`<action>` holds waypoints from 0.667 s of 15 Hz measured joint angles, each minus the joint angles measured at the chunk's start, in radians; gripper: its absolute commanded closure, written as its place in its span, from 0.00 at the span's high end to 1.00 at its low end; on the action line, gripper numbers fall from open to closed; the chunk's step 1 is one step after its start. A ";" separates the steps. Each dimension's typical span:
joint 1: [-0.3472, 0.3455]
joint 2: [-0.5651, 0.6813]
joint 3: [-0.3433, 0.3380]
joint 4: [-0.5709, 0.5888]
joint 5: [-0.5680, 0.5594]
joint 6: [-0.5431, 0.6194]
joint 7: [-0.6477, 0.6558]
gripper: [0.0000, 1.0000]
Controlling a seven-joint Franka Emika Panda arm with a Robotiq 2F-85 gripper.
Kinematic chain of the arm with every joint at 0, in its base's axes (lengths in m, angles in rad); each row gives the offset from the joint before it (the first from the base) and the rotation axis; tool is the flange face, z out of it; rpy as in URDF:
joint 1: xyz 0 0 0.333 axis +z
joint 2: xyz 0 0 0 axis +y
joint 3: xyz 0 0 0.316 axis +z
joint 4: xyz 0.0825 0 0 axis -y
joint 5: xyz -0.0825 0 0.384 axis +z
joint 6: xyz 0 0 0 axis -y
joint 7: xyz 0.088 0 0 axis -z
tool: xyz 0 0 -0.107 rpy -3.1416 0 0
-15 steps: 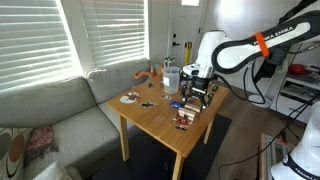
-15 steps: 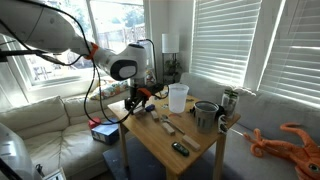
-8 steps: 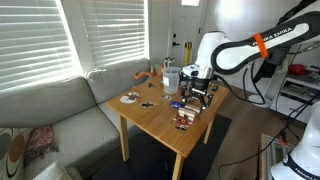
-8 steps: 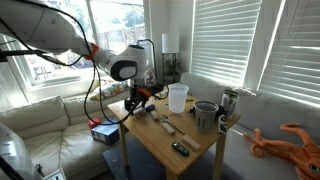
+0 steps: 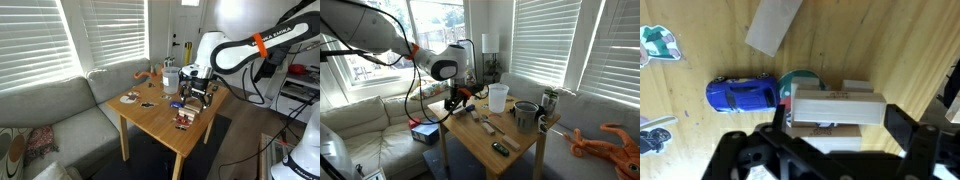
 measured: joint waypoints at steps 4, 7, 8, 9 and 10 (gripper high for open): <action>0.000 -0.003 0.000 0.017 0.000 0.000 -0.001 1.00; 0.000 -0.016 0.000 0.027 0.000 0.000 0.001 1.00; 0.000 -0.024 0.000 0.030 0.000 0.000 0.005 1.00; -0.001 -0.032 0.000 0.034 0.000 0.000 0.018 1.00; -0.001 -0.042 0.000 0.037 0.000 0.000 0.034 1.00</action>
